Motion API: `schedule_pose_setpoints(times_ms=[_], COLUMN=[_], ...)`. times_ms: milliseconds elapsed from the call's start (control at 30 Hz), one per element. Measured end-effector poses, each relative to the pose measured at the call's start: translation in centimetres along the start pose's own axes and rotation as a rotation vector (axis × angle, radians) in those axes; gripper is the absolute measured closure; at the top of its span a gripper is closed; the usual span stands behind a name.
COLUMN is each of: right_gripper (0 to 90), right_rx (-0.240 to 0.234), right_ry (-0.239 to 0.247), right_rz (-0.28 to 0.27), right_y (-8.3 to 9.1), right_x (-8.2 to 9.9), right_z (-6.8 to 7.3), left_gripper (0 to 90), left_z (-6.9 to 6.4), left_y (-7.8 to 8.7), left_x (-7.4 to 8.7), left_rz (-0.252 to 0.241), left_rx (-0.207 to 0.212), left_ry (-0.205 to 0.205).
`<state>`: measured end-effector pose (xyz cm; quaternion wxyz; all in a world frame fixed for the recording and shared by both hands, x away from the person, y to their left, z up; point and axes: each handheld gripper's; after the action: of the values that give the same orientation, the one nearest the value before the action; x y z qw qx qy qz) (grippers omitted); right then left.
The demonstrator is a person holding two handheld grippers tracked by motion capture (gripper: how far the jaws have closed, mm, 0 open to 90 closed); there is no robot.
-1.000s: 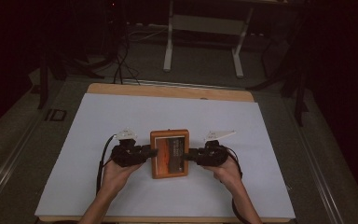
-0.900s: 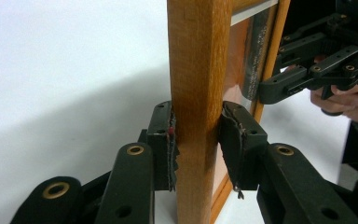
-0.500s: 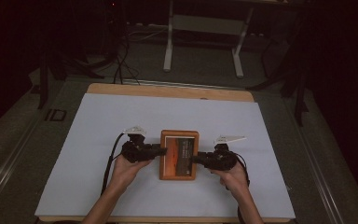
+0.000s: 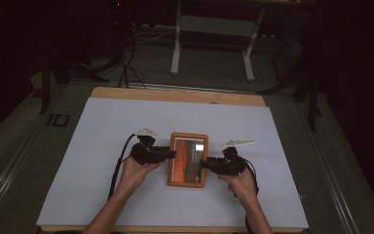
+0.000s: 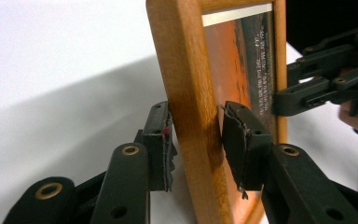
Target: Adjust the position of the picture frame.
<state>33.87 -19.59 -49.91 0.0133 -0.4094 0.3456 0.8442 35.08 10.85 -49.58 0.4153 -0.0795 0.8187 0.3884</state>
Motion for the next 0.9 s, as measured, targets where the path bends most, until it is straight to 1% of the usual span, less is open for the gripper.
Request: schedule_pose_setpoints(times_ms=[133, 233, 300, 333, 367, 400, 467, 533, 633, 700, 733, 800, 900], right_gripper=[62.4, 60.7, 59.7, 59.7, 59.5, 59.2, 58.7, 57.4, 55.3, 52.9, 52.2, 52.1, 50.5], right_rx=[-0.004, -0.017, -0.025, -0.025, -0.031, -0.048, -0.059, -0.056, -0.047, -0.048, -0.05, -0.047, -0.028], right_ry=[-0.034, -0.072, -0.089, -0.089, -0.098, -0.113, -0.124, -0.129, -0.136, -0.147, -0.146, -0.141, -0.113], right_rz=[0.01, 0.021, 0.026, 0.026, 0.031, 0.045, 0.055, 0.061, 0.071, 0.089, 0.098, 0.096, 0.097], right_y=[-0.5, -1.0, -1.3, -1.3, -1.5, -1.7, -1.8, -2.0, -2.4, -2.7, -2.8, -2.8, -2.3], right_x=[-0.2, -0.5, -0.6, -0.6, -0.6, -0.7, -0.8, -0.8, -0.8, -0.7, -0.6, -0.5, -0.5], right_z=[-0.7, -1.4, -1.7, -1.7, -1.9, -2.4, -2.7, -2.8, -2.9, -3.0, -3.0, -2.9, -2.7], left_gripper=[61.5, 59.9, 59.4, 59.2, 59.2, 58.9, 58.1, 57.1, 53.9, 49.6, 47.6, 47.3, 45.1], left_z=[0.6, 1.1, 1.5, 1.5, 2.0, 2.1, 2.2, 2.3, 2.3, 2.2, 2.1, 2.1, 2.2], left_y=[-0.8, -1.3, -1.7, -1.7, -2.0, -2.1, -2.3, -2.6, -3.0, -3.4, -3.5, -3.3, -2.5], left_x=[0.0, 0.0, 0.0, 0.0, 0.1, 0.2, 0.2, 0.3, 0.4, 0.4, 0.5, 0.4, 0.4], left_rz=[0.018, 0.038, 0.049, 0.049, 0.052, 0.052, 0.059, 0.065, 0.081, 0.111, 0.11, 0.104, 0.069], left_rx=[-0.002, -0.002, 0.005, 0.005, 0.02, 0.025, 0.023, 0.023, 0.009, -0.001, -0.001, -0.014, -0.003], left_ry=[0.044, 0.078, 0.11, 0.11, 0.127, 0.134, 0.138, 0.139, 0.118, 0.097, 0.091, 0.084, 0.087])
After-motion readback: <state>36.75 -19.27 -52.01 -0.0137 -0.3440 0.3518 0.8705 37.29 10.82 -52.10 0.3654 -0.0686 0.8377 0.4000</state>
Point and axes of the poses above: each handheld gripper's, and its own axes: y roughly backward along the jaws, x roughly out of its underside, z roughly to its left, and after that the axes turned 5 degrees about -x, right-handed
